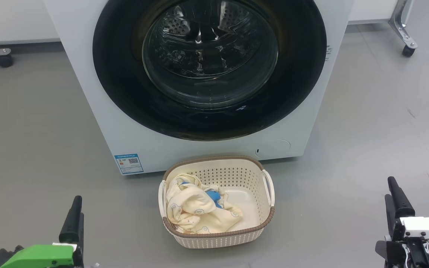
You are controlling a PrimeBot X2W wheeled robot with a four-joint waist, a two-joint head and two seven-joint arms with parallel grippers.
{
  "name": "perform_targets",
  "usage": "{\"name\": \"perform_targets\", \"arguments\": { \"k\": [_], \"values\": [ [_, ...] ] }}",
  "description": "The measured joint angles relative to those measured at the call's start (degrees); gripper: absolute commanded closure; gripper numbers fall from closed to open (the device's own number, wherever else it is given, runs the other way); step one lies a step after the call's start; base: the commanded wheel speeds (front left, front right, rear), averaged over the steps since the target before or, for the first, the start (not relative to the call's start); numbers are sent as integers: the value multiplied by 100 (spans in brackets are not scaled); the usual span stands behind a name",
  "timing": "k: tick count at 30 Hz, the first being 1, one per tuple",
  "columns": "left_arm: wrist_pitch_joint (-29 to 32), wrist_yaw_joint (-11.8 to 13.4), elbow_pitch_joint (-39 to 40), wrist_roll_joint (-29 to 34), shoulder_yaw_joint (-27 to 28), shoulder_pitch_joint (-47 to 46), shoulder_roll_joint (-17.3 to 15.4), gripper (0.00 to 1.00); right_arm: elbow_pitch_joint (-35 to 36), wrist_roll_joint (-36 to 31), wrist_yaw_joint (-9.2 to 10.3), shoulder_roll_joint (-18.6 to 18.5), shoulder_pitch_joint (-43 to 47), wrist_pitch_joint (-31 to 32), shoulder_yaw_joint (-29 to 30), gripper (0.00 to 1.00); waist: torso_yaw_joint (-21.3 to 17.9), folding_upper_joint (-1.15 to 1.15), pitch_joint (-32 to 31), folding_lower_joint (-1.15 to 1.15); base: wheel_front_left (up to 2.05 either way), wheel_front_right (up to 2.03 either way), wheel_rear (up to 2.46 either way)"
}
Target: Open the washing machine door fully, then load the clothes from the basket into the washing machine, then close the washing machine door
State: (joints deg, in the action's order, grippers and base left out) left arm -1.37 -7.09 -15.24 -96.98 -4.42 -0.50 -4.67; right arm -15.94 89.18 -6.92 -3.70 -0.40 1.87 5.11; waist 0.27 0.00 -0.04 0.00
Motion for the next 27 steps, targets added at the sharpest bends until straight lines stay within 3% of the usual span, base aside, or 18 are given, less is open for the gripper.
{"name": "perform_targets", "arguments": {
  "k": [17, 27],
  "values": [
    [-377, 0, 32, 1266, -254, -69, -201, 0, 123, -1423, 2, -391, 1, -381, -417, 0, 51, 0, -53, 0, 0, 0, 0],
    [-489, 75, 27, 2256, -493, -125, -397, 0, 170, -2327, 162, -586, 1, -560, -697, 0, 81, 0, -93, 0, 0, 0, 0]
  ]
}}
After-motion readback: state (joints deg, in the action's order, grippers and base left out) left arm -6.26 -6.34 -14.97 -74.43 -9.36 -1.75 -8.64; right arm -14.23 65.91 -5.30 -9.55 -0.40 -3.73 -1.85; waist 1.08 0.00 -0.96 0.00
